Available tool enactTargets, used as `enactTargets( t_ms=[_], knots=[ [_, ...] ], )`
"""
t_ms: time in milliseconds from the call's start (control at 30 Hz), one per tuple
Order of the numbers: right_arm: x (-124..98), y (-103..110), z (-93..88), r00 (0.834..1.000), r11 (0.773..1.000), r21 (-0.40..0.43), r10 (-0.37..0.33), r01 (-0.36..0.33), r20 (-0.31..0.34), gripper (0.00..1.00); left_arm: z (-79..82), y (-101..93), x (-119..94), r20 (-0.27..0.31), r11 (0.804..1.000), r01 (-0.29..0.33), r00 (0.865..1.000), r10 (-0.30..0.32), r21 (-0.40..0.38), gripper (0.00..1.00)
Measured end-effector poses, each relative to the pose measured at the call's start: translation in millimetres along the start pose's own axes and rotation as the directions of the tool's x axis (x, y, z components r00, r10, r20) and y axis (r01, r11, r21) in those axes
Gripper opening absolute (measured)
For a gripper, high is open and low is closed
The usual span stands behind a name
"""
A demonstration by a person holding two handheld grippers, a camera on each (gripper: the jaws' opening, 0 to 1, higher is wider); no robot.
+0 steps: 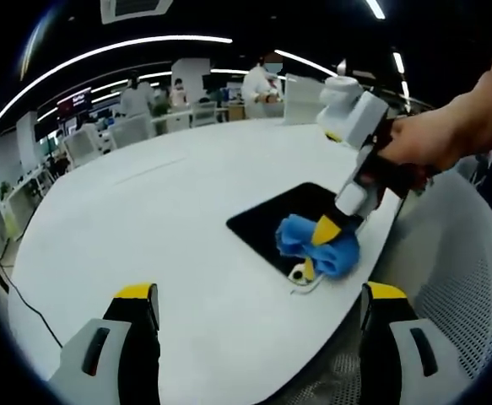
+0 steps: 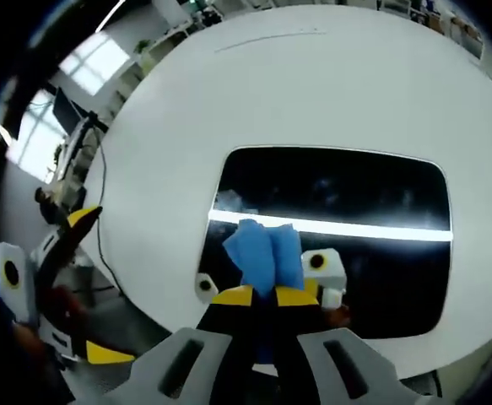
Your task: Wipe the mirror surface with the cleaning cloth until all visible marks leave the cleaned area.
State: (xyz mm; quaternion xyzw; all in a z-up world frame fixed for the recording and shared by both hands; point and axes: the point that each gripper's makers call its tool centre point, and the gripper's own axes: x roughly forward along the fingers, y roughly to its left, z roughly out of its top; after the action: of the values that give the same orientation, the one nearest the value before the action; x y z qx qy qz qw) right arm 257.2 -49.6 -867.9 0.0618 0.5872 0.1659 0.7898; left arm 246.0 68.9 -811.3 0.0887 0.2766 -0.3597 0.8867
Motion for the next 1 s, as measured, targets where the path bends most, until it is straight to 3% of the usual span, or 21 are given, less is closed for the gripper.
enactTargets(
  t_ms=[467, 1000],
  knots=[
    [-1.5, 4.2, -8.2, 0.999, 0.998, -0.058, -0.036, 0.037, 0.02, 0.01, 4.7, -3.3, -0.2, 0.025, 1.0, 0.019, 1.0, -0.019, 0.003, 1.0],
    [-0.1, 2.5, -7.6, 0.999, 0.998, -0.065, 0.014, -0.011, 0.04, 0.01, 2.9, -1.8, 0.4, 0.017, 1.0, 0.01, 1.0, -0.01, -0.025, 1.0]
  ],
)
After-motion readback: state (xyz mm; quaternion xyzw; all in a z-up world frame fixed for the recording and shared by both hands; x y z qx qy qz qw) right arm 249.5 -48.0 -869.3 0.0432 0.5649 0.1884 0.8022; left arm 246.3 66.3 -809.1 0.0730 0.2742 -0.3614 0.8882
